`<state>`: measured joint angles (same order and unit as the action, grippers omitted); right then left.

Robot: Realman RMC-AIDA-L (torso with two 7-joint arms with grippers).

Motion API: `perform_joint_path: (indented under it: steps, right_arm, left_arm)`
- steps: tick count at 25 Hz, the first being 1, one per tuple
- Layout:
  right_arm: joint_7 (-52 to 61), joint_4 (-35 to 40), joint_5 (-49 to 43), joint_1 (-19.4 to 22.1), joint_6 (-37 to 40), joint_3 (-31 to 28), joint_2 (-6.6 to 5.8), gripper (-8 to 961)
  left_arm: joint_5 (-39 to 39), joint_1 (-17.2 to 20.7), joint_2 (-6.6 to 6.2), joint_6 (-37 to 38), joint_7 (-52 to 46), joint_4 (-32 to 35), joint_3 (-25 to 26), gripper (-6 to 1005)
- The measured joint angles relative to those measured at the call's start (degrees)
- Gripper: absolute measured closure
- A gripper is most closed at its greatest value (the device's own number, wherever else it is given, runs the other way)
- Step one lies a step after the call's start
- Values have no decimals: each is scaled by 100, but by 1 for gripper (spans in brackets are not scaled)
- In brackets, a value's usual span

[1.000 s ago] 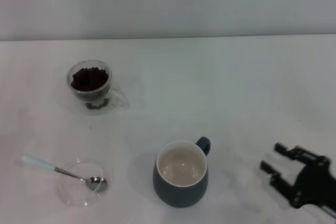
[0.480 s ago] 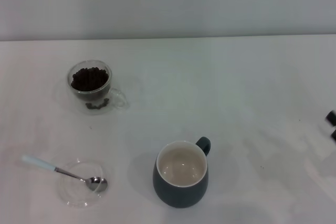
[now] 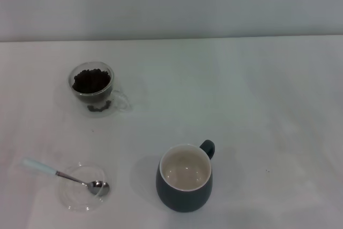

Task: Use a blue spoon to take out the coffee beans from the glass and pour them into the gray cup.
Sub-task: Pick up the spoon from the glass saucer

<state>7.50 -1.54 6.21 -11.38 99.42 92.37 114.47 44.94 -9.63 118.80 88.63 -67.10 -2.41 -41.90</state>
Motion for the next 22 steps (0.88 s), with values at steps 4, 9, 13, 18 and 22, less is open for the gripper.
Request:
perform_joint_path:
  steps: [4,9,13,18,22]
  right_arm:
    - [-203,230,14,-93,-78,-750,34,466]
    - [-410,471,-22,-167,-301,-905,46,466]
    - [-539,532,-52,-222,-433,-812,60,467]
    - [-544,536,-56,-213,-403,-736,66,467]
    - [-521,538,-58,-179,-351,-697,66,467]
  left_arm:
    - [13,125,2,-360,-640,-56,-443,291]
    - [27,117,6,-582,-1059,-52,-1145,292]
    - [30,3,-3,-584,-1144,-22,-1564,293]
    - [35,-159,-13,-618,-1174,-19,-1897,294]
    - [41,-289,-13,-732,-1288,-20,-2130,295]
